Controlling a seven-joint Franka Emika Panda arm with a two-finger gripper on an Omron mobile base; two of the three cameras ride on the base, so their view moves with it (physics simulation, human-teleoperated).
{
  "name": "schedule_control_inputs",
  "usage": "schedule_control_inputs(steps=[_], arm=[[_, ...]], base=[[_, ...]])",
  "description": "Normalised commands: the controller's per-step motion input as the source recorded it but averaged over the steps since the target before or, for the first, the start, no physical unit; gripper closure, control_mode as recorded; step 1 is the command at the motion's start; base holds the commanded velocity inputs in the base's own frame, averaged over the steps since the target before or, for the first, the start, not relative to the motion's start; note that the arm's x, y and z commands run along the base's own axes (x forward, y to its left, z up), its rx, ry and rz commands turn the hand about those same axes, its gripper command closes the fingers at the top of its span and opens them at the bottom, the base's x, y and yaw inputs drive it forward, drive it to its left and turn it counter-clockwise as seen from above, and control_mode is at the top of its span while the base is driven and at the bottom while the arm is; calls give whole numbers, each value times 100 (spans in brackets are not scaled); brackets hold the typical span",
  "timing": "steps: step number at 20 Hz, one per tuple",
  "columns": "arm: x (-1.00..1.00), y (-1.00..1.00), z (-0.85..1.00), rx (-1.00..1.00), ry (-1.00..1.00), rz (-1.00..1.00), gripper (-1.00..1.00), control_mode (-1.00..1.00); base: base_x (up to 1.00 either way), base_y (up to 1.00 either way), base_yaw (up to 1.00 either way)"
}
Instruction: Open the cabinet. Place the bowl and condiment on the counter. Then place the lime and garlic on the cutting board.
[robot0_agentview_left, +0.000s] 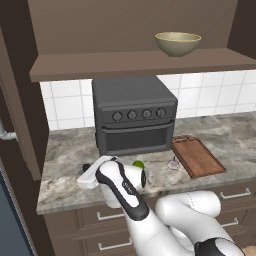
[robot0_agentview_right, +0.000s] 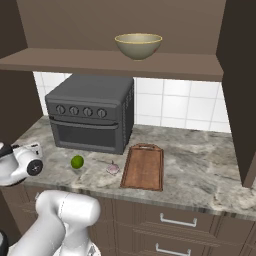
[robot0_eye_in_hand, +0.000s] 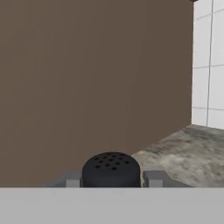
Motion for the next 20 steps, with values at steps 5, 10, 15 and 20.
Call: schedule_control_inputs(steps=[5,10,15,20], arm=[[0,0,-33,0,-1,0,100,-100],[1,0,-33,0,-1,0,100,-100],[10,4,-30,0,-5,0,100,-100],[22,15,-25,0,-9,0,100,-100]], base=[[0,0,0],[0,0,0],[0,0,0],[0,0,0]])
